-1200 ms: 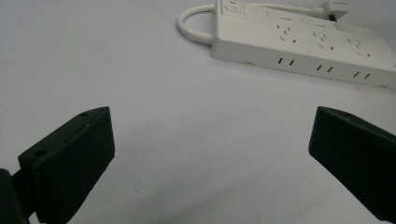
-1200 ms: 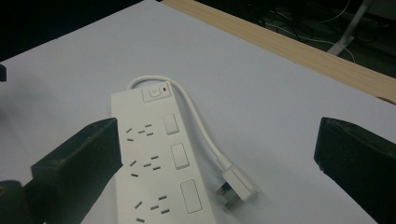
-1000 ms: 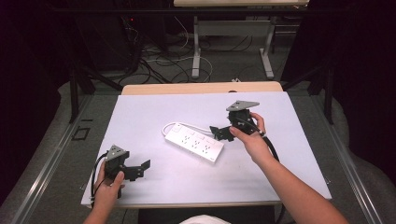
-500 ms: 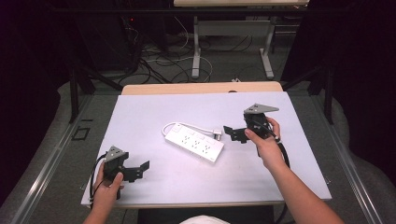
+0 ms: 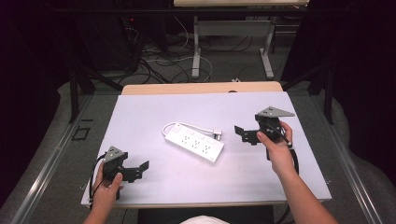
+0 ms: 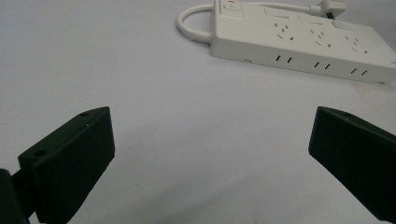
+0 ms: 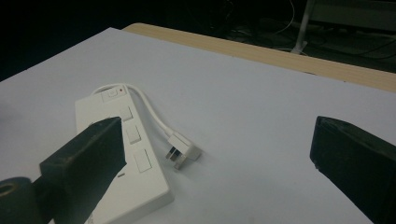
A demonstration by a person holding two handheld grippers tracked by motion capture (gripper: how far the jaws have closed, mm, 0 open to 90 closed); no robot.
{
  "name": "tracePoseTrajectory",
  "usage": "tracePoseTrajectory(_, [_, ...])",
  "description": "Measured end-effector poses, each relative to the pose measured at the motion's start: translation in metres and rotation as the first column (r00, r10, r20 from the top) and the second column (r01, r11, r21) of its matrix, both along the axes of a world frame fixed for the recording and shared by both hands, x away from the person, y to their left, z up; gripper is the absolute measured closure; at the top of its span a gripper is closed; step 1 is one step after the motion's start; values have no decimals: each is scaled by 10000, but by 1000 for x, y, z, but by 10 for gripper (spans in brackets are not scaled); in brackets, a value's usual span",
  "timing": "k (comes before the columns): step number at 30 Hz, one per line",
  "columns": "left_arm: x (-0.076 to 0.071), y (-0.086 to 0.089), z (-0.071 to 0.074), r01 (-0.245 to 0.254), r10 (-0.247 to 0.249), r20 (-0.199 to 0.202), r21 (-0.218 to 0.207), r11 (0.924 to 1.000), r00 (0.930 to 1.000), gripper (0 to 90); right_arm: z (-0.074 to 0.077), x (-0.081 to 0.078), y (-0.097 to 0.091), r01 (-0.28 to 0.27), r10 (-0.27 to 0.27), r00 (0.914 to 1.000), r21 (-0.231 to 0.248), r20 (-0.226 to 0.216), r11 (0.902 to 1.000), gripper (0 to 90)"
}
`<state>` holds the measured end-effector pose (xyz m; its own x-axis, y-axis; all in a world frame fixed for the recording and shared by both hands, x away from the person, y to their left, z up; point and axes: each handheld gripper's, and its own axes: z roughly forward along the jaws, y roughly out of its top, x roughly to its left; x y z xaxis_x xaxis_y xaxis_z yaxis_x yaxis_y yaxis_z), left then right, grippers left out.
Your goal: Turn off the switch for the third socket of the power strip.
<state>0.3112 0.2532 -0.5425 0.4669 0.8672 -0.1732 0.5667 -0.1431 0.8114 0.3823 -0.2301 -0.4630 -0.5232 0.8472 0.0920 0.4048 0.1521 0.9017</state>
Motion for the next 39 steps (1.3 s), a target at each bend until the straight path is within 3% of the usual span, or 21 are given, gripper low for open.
tracePoseTrajectory(14, [0,3,0,-46,46,-17,13,10000,10000,4,-7,-14,-36,589,-588,9982,66,-155,9982,40])
tracePoseTrajectory(26, [-1,4,1,-123,123,-43,-77,9999,9999,4,-8,-37,-64,1142,-1142,9934,40,-123,9934,40])
tracePoseTrajectory(36, [-1,4,2,-147,147,-43,-80,9999,9999,4,-26,-49,-81,1644,-1637,9858,167,-363,9863,42])
tracePoseTrajectory(39, [-1,4,2,-149,149,-38,-77,9999,9999,3,-32,-52,-86,1863,-1871,9809,-195,-525,9823,45])
